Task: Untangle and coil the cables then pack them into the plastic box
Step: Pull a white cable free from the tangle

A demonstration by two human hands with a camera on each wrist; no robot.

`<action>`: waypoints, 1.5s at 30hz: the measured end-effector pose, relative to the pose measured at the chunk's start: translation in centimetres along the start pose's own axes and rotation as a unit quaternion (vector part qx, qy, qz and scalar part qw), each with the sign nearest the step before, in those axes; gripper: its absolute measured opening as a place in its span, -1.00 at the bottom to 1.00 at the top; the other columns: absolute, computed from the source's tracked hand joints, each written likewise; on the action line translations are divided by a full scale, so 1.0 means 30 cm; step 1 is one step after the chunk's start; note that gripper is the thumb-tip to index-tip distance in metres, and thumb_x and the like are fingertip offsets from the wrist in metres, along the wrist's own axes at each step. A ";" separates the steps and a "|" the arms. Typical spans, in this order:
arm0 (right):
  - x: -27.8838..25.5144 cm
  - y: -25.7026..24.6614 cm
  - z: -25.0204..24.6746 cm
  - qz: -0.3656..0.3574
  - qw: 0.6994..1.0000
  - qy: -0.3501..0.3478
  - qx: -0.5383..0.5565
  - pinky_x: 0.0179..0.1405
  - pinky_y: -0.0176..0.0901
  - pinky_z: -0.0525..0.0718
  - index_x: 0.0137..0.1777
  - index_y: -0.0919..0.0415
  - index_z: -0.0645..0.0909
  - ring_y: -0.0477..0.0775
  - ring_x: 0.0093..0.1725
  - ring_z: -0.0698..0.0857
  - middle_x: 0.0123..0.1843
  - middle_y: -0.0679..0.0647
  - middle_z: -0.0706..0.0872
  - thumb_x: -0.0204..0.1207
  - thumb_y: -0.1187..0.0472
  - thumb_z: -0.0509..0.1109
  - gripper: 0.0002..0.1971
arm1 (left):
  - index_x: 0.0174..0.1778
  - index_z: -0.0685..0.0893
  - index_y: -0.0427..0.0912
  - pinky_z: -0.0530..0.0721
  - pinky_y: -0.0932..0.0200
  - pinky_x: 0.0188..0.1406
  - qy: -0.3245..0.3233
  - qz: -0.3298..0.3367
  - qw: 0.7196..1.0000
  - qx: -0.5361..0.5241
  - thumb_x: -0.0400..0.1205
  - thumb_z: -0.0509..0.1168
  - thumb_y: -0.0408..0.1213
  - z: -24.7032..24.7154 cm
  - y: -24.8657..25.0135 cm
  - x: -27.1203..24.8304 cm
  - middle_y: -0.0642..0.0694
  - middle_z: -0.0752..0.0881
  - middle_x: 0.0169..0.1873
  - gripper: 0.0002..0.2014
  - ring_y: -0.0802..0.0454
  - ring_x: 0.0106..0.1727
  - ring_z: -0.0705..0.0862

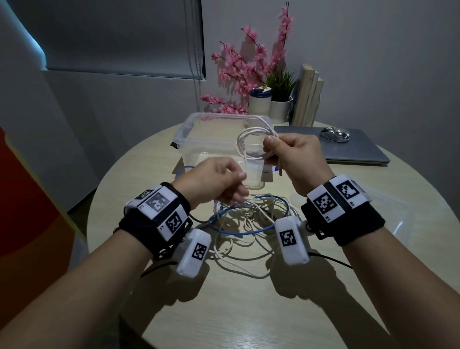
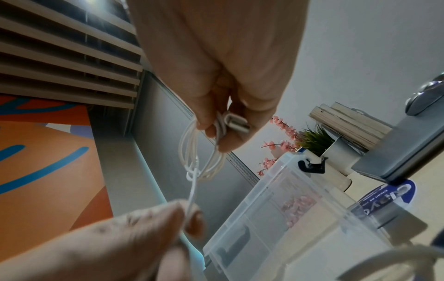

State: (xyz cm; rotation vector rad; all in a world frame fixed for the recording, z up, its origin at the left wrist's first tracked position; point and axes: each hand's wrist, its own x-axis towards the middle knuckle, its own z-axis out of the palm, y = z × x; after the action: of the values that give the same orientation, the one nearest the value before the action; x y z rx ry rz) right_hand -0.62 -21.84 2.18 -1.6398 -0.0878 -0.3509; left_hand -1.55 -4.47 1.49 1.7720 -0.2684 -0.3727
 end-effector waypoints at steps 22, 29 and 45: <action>-0.008 -0.034 -0.014 0.023 0.999 -0.011 0.046 -0.38 -0.17 0.77 -0.14 0.31 0.70 0.12 -0.40 0.63 -0.35 0.22 0.64 0.57 0.33 0.37 -0.89 | -0.34 0.51 -0.24 0.77 -0.12 -0.02 0.205 0.014 0.976 0.074 0.59 0.30 -0.57 -0.056 -0.043 0.049 -0.25 0.71 -0.39 -0.77 -0.09 -0.35 0.73; -0.017 -0.045 0.000 0.042 0.996 -0.046 0.063 -0.45 -0.23 0.73 -0.10 0.36 0.67 0.04 -0.47 0.61 -0.35 0.19 0.61 0.59 0.33 0.34 -0.89 | 0.10 0.58 -0.52 0.70 0.41 -0.30 0.259 0.046 0.944 -0.197 0.70 0.22 -0.44 -0.061 -0.009 0.065 -0.23 0.75 -0.22 -0.82 0.18 -0.37 0.76; -0.041 -0.050 0.015 0.090 0.990 -0.068 0.088 -0.42 -0.14 0.78 -0.09 0.36 0.68 0.12 -0.37 0.66 -0.23 0.25 0.70 0.60 0.32 0.33 -0.87 | -0.15 0.65 -0.34 0.68 0.06 0.13 0.080 -0.007 0.901 -0.426 0.77 0.08 -0.27 0.002 0.077 0.011 -0.24 0.80 -0.27 -0.68 -0.03 -0.06 0.75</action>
State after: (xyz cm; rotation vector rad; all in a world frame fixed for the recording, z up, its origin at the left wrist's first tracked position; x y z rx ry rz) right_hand -2.10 -21.06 3.24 -1.4827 -0.0704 -0.0902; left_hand -1.21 -5.17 3.69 0.9275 0.0385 -0.2863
